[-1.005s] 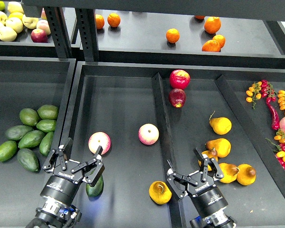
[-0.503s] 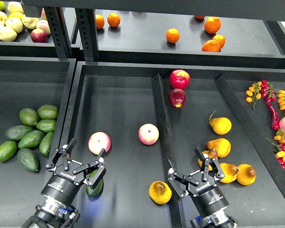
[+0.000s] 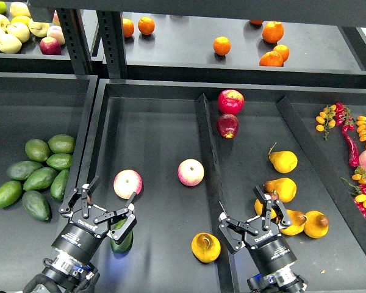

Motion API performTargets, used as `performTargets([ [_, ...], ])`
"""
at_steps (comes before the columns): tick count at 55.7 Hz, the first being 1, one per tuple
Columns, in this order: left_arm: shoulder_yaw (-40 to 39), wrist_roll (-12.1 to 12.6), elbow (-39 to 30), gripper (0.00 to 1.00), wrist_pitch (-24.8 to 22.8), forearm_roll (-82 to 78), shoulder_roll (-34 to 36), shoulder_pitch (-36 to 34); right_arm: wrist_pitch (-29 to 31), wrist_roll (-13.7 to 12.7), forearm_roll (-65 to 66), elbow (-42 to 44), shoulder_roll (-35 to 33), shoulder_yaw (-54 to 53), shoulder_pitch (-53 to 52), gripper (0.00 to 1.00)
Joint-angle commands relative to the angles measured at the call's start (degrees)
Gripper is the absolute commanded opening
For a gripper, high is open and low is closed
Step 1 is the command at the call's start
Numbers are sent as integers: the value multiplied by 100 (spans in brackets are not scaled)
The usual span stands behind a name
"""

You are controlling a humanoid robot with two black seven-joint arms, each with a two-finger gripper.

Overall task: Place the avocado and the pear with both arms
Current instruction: 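Move the left gripper toward the green avocado in the middle bin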

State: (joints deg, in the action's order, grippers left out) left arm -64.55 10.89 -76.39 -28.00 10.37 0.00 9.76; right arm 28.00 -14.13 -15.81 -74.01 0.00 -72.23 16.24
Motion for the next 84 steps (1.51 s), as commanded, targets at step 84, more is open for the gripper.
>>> performTargets([
  [84,7703,1711,370,99,0,-2936,2470,-8324,-313,-37,535,203,0,-300,-464,100],
])
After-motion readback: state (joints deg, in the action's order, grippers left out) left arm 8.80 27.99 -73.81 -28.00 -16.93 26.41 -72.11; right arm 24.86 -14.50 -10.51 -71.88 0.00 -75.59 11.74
